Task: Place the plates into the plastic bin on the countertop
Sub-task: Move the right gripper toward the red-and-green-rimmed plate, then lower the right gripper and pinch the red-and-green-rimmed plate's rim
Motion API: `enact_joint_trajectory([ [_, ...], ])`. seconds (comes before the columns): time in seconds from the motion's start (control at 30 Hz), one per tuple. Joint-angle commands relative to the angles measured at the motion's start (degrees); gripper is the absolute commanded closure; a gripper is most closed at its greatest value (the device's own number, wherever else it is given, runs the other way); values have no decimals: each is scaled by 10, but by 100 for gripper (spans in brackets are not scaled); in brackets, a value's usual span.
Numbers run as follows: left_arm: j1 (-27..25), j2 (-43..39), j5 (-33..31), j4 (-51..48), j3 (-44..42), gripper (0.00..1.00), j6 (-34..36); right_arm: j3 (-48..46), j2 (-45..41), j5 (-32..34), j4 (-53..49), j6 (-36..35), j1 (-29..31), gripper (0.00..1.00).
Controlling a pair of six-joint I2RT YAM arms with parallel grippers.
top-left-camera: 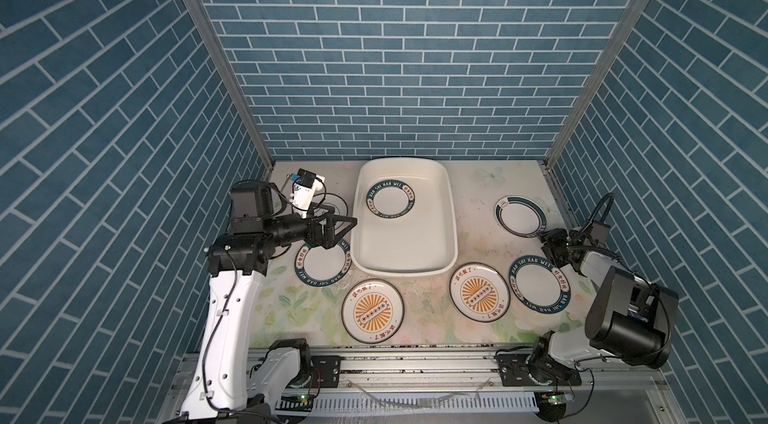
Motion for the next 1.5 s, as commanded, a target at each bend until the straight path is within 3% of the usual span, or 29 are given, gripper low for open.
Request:
enact_joint_trajectory([
  [0.0,2,3,11,5,-2,0,1,26,23,-26,4,-18,-9,50],
  [0.43,2,3,10,4,-3,0,1,53,85,-37,13,-40,-17,52],
  [1.47,2,11,34,1,-3,0,2,79,183,-62,78,-18,-17,57],
])
